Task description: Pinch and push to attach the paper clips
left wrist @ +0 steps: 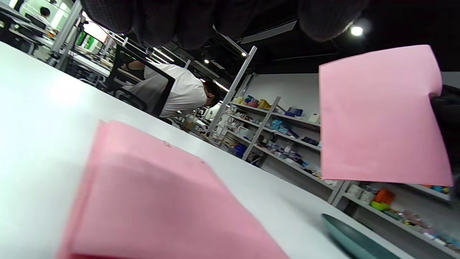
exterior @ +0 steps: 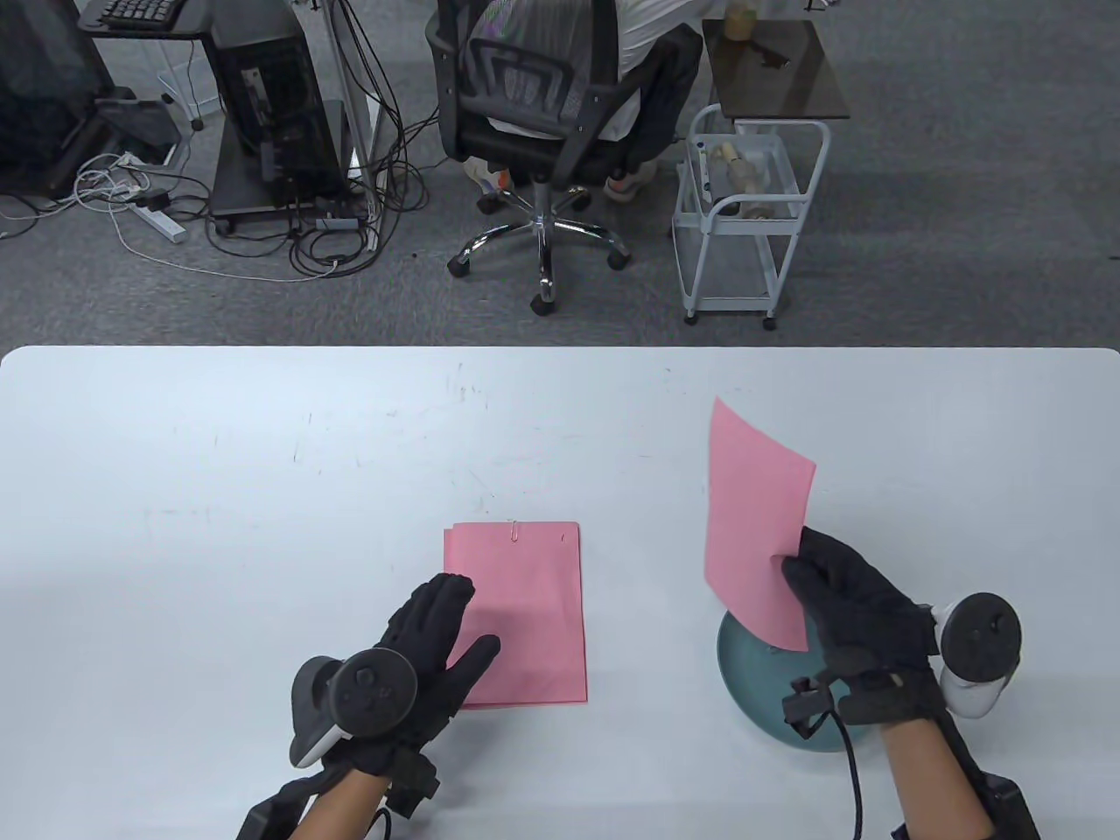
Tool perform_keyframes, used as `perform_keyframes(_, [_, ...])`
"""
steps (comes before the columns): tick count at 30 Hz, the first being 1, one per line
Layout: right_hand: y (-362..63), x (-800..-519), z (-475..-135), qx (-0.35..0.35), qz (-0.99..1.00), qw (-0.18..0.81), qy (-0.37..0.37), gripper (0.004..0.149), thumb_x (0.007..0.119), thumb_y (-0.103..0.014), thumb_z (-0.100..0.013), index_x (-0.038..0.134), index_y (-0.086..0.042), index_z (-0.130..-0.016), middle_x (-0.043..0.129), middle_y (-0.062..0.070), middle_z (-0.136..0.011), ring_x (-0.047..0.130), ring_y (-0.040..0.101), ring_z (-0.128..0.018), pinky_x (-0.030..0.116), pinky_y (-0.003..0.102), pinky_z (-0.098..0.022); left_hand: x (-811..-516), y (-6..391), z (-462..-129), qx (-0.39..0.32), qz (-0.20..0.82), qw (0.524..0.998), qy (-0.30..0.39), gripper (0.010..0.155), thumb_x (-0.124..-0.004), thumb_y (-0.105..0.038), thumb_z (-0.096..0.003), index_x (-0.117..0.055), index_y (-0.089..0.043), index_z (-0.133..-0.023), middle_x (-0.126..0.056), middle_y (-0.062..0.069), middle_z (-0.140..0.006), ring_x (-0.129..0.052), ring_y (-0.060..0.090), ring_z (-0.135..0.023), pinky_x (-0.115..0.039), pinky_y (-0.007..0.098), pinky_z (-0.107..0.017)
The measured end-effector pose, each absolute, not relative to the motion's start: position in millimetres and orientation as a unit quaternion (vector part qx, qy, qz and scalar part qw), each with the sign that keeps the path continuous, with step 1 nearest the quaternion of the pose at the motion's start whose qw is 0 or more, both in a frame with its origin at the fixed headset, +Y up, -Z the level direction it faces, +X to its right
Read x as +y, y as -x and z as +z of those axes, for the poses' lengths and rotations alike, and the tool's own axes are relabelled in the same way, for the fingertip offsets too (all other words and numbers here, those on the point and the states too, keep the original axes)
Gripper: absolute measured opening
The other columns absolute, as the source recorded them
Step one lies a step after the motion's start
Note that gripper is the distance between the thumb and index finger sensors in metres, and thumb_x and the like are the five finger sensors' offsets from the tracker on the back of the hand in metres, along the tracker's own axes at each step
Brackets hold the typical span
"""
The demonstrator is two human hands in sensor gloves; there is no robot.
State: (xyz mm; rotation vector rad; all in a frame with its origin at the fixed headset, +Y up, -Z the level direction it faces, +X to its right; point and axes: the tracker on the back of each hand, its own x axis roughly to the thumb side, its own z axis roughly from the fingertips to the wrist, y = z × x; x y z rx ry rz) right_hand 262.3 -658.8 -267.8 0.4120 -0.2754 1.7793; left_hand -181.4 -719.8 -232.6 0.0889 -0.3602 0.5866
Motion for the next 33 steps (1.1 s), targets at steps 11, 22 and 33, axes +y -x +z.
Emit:
perform_keyframes(11, [-200.9,-687.6,-258.5,0.032,0.684,0.674,-0.279,0.036,0.08,-0.019,-0.058,0.082,-0.019,-0.094,0.088,0.011,-0.088,0.094,0.031,-0.07,0.077,0.053,-0.057,-728.4,167.1,-234.7,-0.252,0.388,0.887,-0.004,0.075,-0.067,-0.055,-0.0637,-0.04,-0.012,-0.12,-0.054,0.019,-0.12,-0.057,0.045,-0.109,-0.056,0.062,-0.076])
perform_keyframes(22, [-169.9,-709.5,-251.9,0.139,0.655,0.666,-0.329,0.036,0.079,-0.017,-0.058,0.082,-0.02,-0.094,0.087,0.009,-0.091,0.09,0.033,-0.077,0.072,0.056,-0.061,-737.4,166.9,-245.3,-0.314,0.58,0.749,0.062,0.082,-0.08,-0.05,-0.0601,-0.037,-0.015,-0.12,-0.053,0.014,-0.122,-0.056,0.039,-0.113,-0.053,0.06,-0.079])
perform_keyframes(33, [-175.4,-725.7,-262.1,0.223,0.663,0.636,-0.325,0.036,0.079,-0.018,-0.059,0.081,-0.02,-0.095,0.085,0.009,-0.094,0.082,0.039,-0.086,0.062,0.062,-0.067,-737.7,170.7,-248.3,-0.337,0.629,0.696,0.075,0.041,-0.079,-0.036,-0.0628,-0.076,-0.025,-0.103,-0.092,0.001,-0.098,-0.095,0.027,-0.088,-0.077,0.049,-0.068])
